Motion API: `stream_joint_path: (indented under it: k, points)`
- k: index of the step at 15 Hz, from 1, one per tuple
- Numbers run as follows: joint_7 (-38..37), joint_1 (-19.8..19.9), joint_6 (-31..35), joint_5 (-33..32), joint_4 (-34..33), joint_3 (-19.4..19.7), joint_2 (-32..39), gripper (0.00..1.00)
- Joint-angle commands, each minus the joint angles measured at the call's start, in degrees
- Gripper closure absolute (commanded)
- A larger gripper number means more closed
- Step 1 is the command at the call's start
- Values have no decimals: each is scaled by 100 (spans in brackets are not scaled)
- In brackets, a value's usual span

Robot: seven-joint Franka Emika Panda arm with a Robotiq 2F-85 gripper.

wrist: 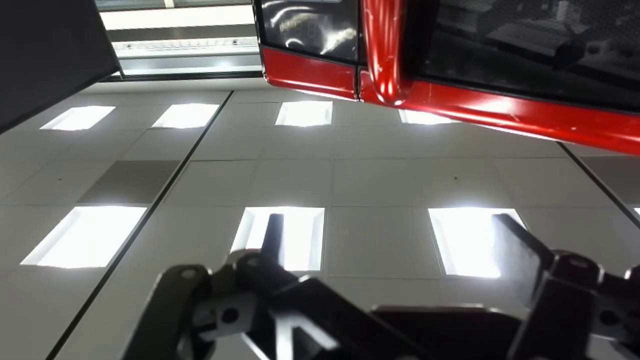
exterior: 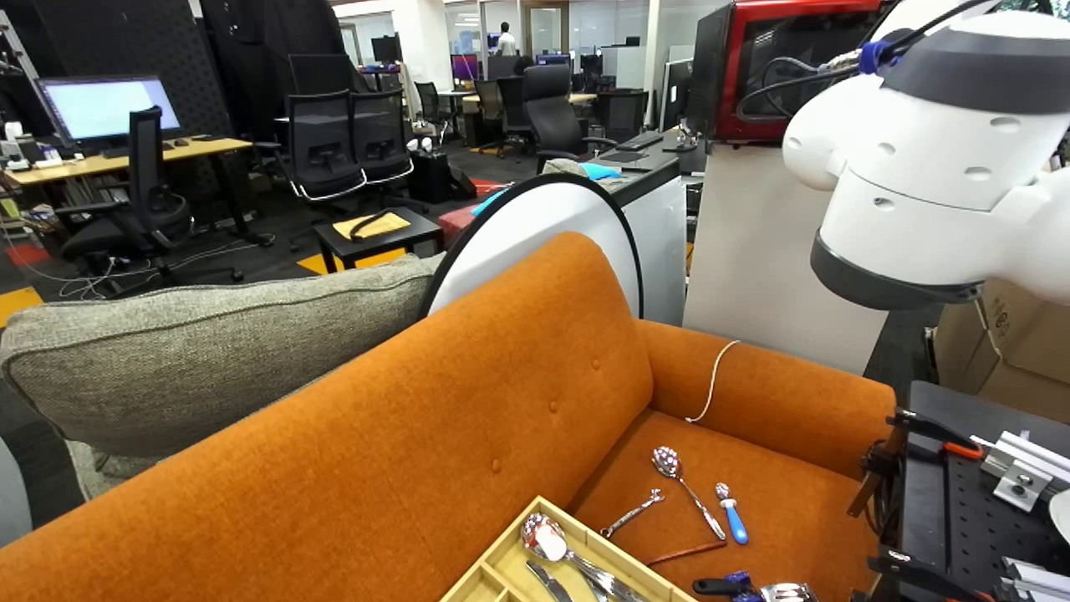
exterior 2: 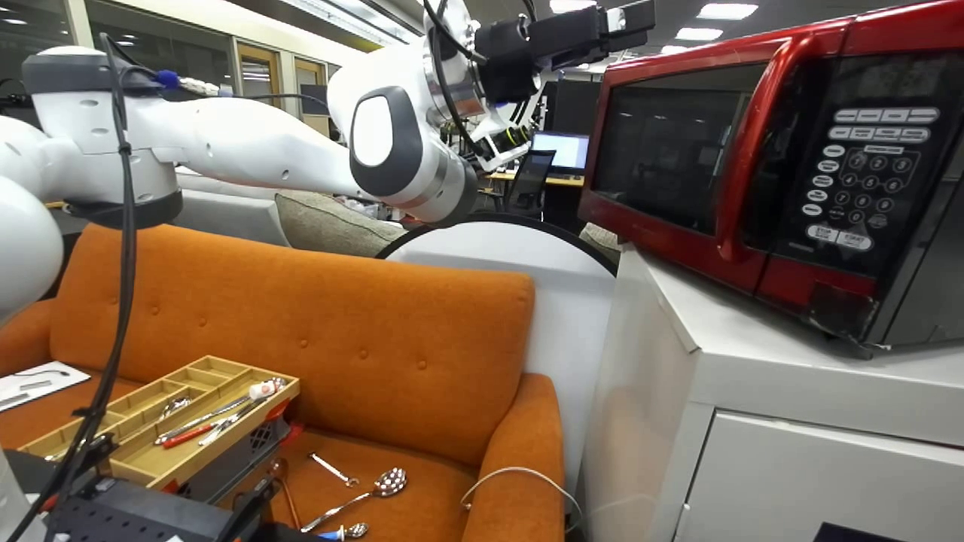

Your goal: Open the door of the red microwave

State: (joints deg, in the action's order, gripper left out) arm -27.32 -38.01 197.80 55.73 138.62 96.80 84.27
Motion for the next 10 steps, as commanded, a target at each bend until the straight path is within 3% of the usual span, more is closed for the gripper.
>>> stream_joint_path:
  k: [1,6,10]
  points:
    - [-40,-133,19,-232,97,-93,1,0]
    - [-135,-351,25,-557,266,-174,-74,0]
    - [-74,-265,112,-749,554,-209,-358,0]
